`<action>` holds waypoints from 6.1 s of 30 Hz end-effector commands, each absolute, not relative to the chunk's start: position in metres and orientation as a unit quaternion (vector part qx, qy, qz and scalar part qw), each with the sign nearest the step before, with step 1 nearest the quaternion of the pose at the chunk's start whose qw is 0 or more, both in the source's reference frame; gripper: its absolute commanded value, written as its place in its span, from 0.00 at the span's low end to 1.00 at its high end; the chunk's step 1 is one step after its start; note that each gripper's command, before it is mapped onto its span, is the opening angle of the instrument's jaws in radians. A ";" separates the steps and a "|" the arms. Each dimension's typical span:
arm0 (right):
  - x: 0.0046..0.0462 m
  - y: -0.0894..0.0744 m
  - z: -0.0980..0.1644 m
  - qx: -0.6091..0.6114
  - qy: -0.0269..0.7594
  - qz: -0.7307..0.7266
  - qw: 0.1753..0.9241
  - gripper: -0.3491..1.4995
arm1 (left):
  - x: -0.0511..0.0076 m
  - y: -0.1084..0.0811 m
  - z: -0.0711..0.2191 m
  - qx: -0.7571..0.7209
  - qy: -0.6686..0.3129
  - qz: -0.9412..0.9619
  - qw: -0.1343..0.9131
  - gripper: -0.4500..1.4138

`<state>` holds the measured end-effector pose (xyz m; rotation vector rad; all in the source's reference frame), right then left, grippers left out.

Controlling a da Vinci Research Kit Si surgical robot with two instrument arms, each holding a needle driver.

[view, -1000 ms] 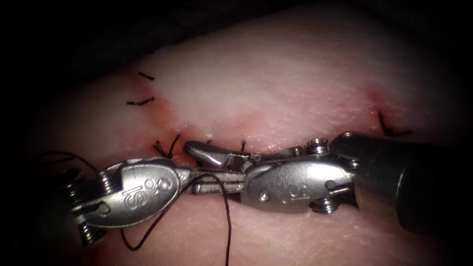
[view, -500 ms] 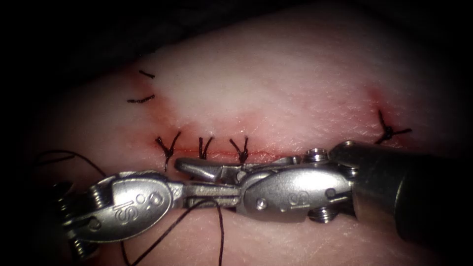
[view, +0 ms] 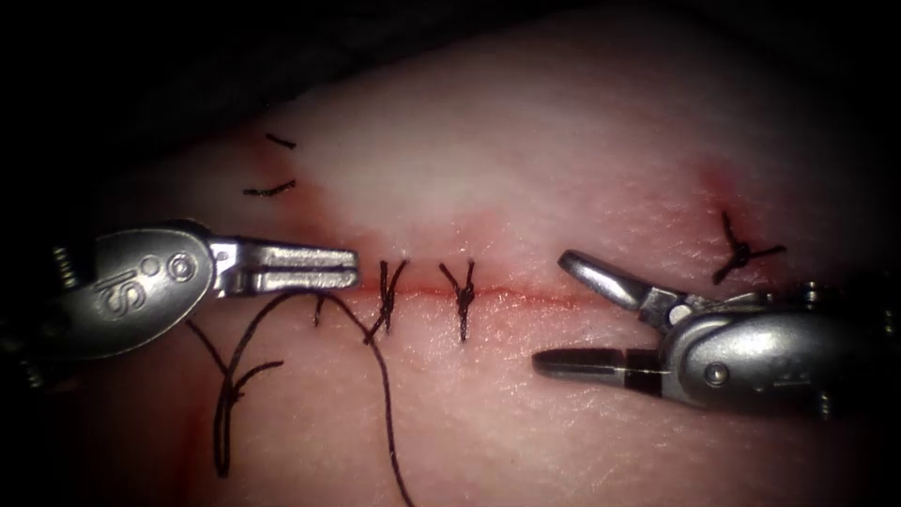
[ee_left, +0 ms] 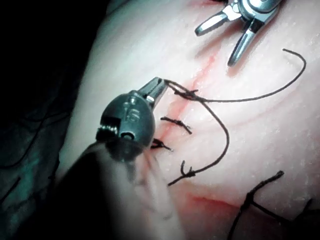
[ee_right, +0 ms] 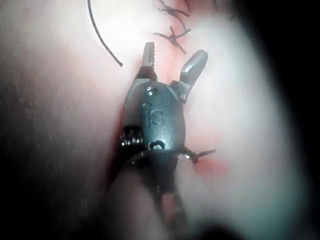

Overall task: Wound Closure
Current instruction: Place suture off-cut away from wound, then pick up needle with left end-effector

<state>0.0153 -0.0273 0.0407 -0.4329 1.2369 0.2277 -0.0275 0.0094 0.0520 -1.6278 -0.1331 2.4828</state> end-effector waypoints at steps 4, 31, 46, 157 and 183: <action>0.0150 -0.027 0.041 -0.218 0.561 0.118 0.790 0.87 | -0.0273 0.012 0.055 -0.521 -0.036 0.845 0.112 0.00; 0.0157 -0.028 0.041 -0.232 0.548 0.121 0.794 0.90 | -0.0280 0.012 0.072 -0.354 -0.183 0.908 0.129 0.63; 0.0161 -0.029 0.041 -0.236 0.547 0.121 0.794 0.89 | -0.0281 0.014 0.061 -0.379 -0.113 0.908 0.140 0.62; 0.0142 -0.038 0.042 -0.202 0.552 0.184 0.788 0.78 | -0.0418 0.020 0.050 -0.338 -0.238 0.901 0.133 0.90; 0.0063 -0.038 0.032 -0.202 0.539 0.299 0.761 0.72 | -0.0293 0.003 0.048 -0.398 -0.183 0.873 0.214 0.85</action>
